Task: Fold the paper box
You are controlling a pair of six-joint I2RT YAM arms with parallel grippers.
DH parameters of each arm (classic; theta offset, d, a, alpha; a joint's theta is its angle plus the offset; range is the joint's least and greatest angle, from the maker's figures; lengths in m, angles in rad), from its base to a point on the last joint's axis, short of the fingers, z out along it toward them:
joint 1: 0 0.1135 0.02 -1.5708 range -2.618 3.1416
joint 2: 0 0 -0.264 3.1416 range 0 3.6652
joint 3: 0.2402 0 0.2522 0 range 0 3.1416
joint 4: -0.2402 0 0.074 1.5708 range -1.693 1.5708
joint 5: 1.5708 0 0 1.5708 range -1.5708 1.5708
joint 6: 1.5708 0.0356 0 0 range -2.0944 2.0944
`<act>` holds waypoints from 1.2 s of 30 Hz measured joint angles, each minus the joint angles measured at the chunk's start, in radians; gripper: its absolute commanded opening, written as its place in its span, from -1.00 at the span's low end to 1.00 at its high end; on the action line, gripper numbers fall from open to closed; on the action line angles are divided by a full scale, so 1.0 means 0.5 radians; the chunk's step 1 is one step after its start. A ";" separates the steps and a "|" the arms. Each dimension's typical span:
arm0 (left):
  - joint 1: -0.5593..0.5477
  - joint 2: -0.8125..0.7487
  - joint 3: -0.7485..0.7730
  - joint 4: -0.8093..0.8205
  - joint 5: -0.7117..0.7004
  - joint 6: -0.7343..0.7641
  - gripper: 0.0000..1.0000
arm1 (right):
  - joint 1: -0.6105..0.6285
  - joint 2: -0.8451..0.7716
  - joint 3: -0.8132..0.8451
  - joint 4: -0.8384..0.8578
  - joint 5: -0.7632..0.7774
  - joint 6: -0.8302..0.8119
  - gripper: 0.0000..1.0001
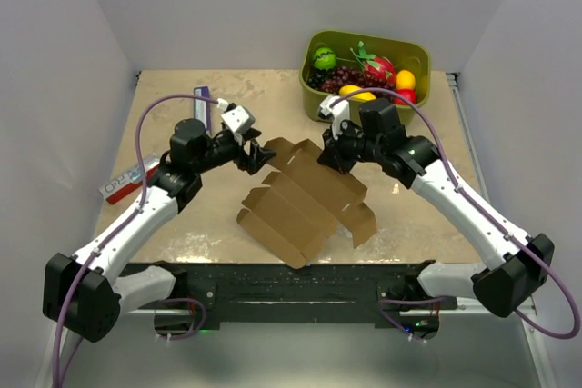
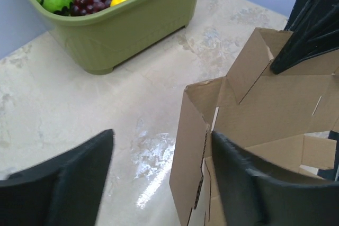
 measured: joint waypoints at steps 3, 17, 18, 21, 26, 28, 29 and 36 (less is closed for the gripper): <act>-0.027 0.024 0.000 -0.012 0.012 0.012 -0.38 | 0.009 0.021 0.008 -0.009 0.009 -0.002 -0.80; -0.141 -0.052 -0.063 -0.005 -0.195 0.084 -1.00 | 0.014 -0.375 -0.117 0.263 0.439 0.714 0.77; -0.143 -0.071 -0.079 0.011 -0.201 0.084 -1.00 | 0.014 -0.467 -0.186 0.343 0.453 0.838 0.78; -0.160 -0.132 -0.134 0.062 -0.237 0.085 -1.00 | 0.014 -0.683 -0.422 0.559 0.462 1.228 0.77; -0.220 -0.240 -0.241 0.146 -0.325 0.085 -1.00 | 0.017 -0.977 -1.168 1.245 0.452 2.191 0.77; -0.249 -0.262 -0.262 0.172 -0.357 0.088 -1.00 | 0.018 -0.995 -1.347 1.331 0.463 2.467 0.78; -0.262 -0.269 -0.270 0.182 -0.378 0.089 -1.00 | 0.018 -0.989 -1.403 1.348 0.469 2.589 0.78; -0.305 -0.292 -0.285 0.217 -0.529 0.119 -1.00 | 0.018 -0.984 -1.525 1.704 0.470 3.223 0.78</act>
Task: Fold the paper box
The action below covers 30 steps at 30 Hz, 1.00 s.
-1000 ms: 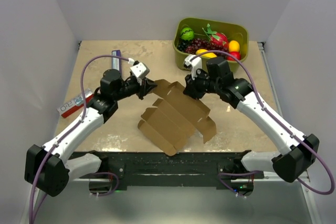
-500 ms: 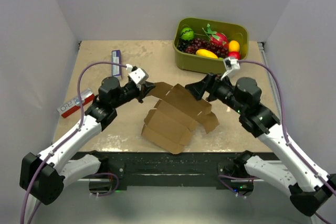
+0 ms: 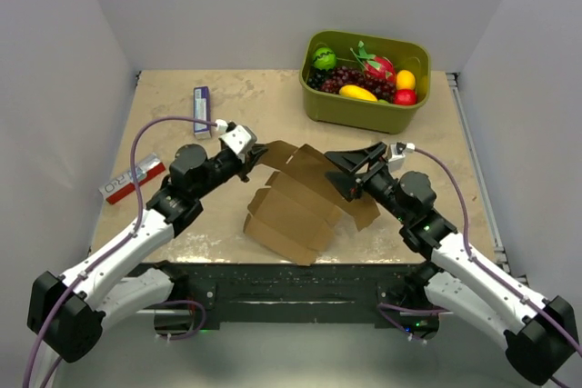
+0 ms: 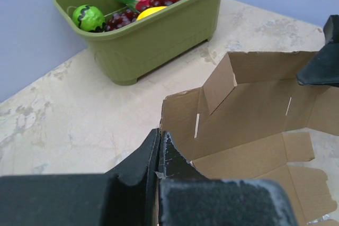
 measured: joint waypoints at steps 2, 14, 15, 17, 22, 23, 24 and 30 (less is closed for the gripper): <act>-0.006 -0.008 -0.006 0.004 -0.040 0.010 -1.00 | 0.000 0.033 -0.047 0.110 0.000 0.121 0.77; -0.085 -0.112 -0.070 0.027 -0.156 0.100 -1.00 | 0.000 0.268 -0.255 0.367 0.118 0.633 0.71; -0.093 -0.125 -0.078 0.028 -0.156 0.109 -1.00 | 0.000 0.279 -0.262 0.384 0.139 0.663 0.71; -0.113 -0.151 -0.090 0.033 -0.157 0.139 -1.00 | 0.000 0.316 -0.270 0.410 0.163 0.712 0.71; -0.153 -0.200 -0.114 0.057 -0.142 0.208 -1.00 | 0.000 0.462 -0.278 0.489 0.224 0.837 0.63; -0.160 -0.204 -0.119 0.056 -0.136 0.220 -1.00 | 0.000 0.488 -0.280 0.509 0.234 0.856 0.62; -0.166 -0.204 -0.121 0.055 -0.130 0.228 -1.00 | 0.000 0.520 -0.282 0.533 0.245 0.874 0.62; -0.191 -0.213 -0.143 0.054 -0.104 0.288 -1.00 | 0.000 0.661 -0.282 0.620 0.275 0.939 0.55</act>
